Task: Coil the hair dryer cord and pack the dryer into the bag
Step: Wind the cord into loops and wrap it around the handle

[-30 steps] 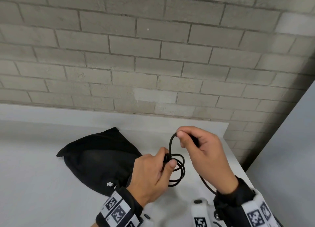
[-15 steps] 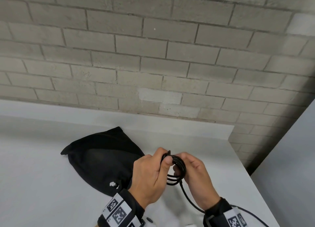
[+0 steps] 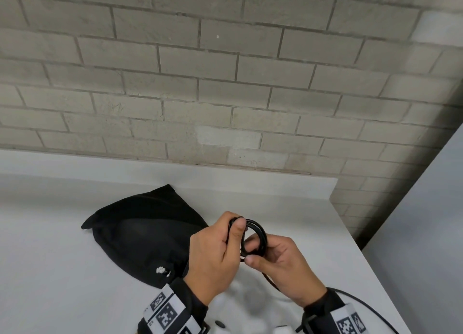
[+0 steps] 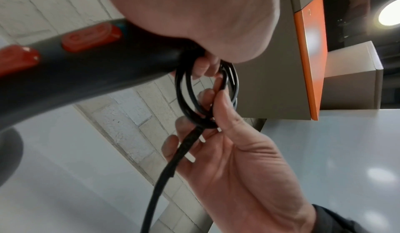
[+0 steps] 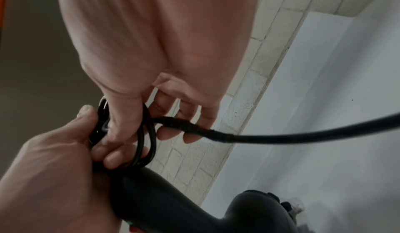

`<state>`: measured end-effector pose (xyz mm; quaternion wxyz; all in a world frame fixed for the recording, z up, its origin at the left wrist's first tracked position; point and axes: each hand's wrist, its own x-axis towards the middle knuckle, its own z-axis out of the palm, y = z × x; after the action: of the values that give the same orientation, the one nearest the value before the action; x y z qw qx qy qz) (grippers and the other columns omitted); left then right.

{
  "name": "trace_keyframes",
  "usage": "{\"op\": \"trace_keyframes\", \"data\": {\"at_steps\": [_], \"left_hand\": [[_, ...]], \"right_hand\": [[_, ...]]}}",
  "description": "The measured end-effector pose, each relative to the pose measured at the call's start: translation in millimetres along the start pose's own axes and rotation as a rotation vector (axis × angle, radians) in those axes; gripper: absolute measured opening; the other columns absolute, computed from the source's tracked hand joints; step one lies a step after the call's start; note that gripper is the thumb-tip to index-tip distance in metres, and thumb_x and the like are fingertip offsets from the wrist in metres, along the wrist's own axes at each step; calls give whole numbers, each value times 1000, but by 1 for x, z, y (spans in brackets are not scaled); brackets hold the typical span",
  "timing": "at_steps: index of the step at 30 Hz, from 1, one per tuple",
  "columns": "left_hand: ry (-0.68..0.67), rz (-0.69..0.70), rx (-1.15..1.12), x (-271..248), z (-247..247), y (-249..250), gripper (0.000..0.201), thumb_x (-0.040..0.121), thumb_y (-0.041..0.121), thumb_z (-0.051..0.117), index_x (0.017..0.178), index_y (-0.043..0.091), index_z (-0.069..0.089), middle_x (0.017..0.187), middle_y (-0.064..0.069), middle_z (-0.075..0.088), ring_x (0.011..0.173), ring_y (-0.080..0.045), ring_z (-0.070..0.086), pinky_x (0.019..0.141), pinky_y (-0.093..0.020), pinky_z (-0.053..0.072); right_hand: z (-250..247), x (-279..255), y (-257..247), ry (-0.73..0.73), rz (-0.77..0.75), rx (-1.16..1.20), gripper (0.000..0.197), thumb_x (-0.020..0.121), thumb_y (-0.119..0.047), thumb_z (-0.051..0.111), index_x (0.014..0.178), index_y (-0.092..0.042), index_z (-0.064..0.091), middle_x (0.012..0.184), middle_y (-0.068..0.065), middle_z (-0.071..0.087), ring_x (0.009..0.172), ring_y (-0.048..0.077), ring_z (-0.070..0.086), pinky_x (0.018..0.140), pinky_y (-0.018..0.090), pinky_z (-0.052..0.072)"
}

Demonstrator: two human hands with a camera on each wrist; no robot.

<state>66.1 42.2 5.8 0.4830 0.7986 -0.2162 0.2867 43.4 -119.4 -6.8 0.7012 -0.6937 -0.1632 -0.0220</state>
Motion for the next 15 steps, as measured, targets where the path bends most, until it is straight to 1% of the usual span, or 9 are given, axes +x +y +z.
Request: {"op": "trace_keyframes", "data": {"at_steps": [2, 3, 4, 6, 7, 8, 10, 12, 15], "left_hand": [[-5, -13, -25, -1, 2, 0, 43, 99, 64, 25, 85, 34, 53, 64, 18, 58, 52, -5, 55, 50, -16, 40], [-2, -16, -25, -1, 2, 1, 42, 99, 63, 26, 82, 35, 53, 65, 15, 59, 52, -6, 56, 50, -17, 40], [5, -20, -22, -1, 3, 1, 39, 99, 61, 28, 80, 37, 52, 66, 12, 59, 52, -6, 55, 50, -17, 39], [18, -38, -14, 0, 3, 2, 36, 99, 57, 30, 79, 37, 51, 64, 8, 57, 51, -8, 53, 49, -14, 35], [20, -49, -12, 0, 4, 3, 37, 99, 56, 30, 78, 34, 52, 64, 6, 57, 51, -10, 53, 49, -14, 35], [20, -55, -12, 0, 4, 4, 39, 99, 55, 30, 77, 31, 53, 65, 6, 57, 50, -11, 52, 49, -14, 35], [21, -59, -9, -1, 5, 4, 43, 99, 54, 30, 78, 27, 55, 62, 8, 56, 49, -10, 52, 47, -14, 35], [25, -60, -2, -2, 6, 3, 43, 99, 53, 30, 77, 26, 55, 59, 14, 55, 48, -8, 52, 47, -14, 35], [42, -66, 18, -1, 6, 2, 45, 99, 58, 26, 79, 28, 53, 51, 14, 50, 50, -9, 54, 48, -18, 40]], "right_hand": [[1, -1, 2, 15, -30, -34, 17, 78, -20, 79, 93, -15, 73, 94, 8, 71, 93, 27, 66, 90, 48, 51], [4, -2, 4, 65, -69, -93, 21, 77, -20, 80, 96, -17, 72, 96, 8, 71, 94, 26, 66, 91, 45, 52], [7, -3, 5, 165, -117, -186, 28, 73, -21, 82, 97, -23, 69, 97, 4, 69, 92, 22, 64, 88, 37, 52], [16, -7, 8, 473, -240, -437, 40, 63, -23, 87, 91, -32, 59, 91, -7, 60, 84, 13, 58, 77, 19, 47], [20, -9, 10, 588, -338, -590, 40, 63, -23, 87, 88, -31, 56, 89, -8, 54, 79, 10, 54, 71, 16, 44], [25, -11, 12, 633, -464, -771, 33, 68, -22, 84, 87, -29, 57, 87, -7, 49, 75, 10, 53, 65, 18, 43], [31, -14, 17, 590, -607, -1099, 9, 84, -21, 71, 91, -22, 67, 84, -4, 47, 65, 17, 51, 52, 27, 44], [34, -14, 17, 569, -537, -1233, 17, 90, -25, 60, 100, -17, 72, 82, 0, 52, 63, 20, 50, 46, 32, 43], [38, -14, 6, 516, -391, -1172, 23, 91, -31, 54, 99, -19, 71, 85, -3, 55, 70, 17, 52, 47, 29, 44]]}}
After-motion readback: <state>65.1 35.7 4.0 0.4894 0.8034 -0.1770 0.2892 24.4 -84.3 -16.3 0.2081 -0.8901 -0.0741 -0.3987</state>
